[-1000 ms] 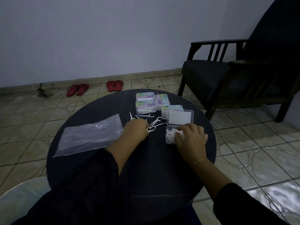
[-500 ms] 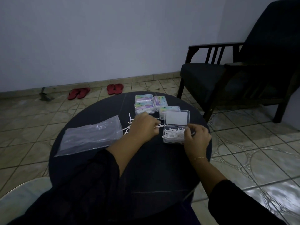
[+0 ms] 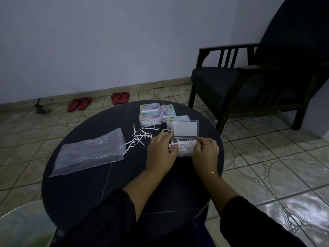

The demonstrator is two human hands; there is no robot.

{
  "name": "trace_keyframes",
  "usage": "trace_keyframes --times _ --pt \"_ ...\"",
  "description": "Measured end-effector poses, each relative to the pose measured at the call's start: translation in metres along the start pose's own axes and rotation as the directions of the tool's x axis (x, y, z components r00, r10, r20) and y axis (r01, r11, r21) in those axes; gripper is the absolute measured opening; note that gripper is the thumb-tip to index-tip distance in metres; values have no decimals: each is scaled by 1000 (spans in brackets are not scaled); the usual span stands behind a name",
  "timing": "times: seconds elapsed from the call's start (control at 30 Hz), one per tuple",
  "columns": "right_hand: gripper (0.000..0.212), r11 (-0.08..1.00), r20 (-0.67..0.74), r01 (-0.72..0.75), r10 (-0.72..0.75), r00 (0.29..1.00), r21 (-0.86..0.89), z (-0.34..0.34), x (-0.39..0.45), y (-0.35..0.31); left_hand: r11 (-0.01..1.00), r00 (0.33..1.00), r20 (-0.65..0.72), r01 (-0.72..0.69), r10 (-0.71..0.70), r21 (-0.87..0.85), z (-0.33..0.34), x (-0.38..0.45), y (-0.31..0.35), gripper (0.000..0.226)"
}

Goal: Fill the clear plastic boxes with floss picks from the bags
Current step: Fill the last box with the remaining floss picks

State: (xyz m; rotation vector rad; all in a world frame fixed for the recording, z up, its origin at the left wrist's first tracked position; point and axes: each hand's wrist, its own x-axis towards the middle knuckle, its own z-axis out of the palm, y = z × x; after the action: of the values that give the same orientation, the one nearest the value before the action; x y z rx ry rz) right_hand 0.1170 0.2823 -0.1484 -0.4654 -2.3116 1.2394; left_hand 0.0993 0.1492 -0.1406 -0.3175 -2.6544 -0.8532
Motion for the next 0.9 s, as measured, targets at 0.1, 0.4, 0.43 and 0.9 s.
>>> trace_keyframes --times 0.1,0.4,0.43,0.9 --pt "32 997 38 36 -34 999 -71 0 -1 -2 993 995 57 79 -84 83 7 -16 0 54" --pt "32 948 66 258 -250 966 -186 8 -7 1 979 987 159 -66 36 190 6 -21 2 53" --pt "33 942 91 268 -255 963 -202 8 -7 0 975 985 165 -86 52 206 7 -21 1 53" --pt "46 807 422 417 -234 876 -418 4 -10 -5 978 986 167 -29 -7 207 6 -21 3 47"
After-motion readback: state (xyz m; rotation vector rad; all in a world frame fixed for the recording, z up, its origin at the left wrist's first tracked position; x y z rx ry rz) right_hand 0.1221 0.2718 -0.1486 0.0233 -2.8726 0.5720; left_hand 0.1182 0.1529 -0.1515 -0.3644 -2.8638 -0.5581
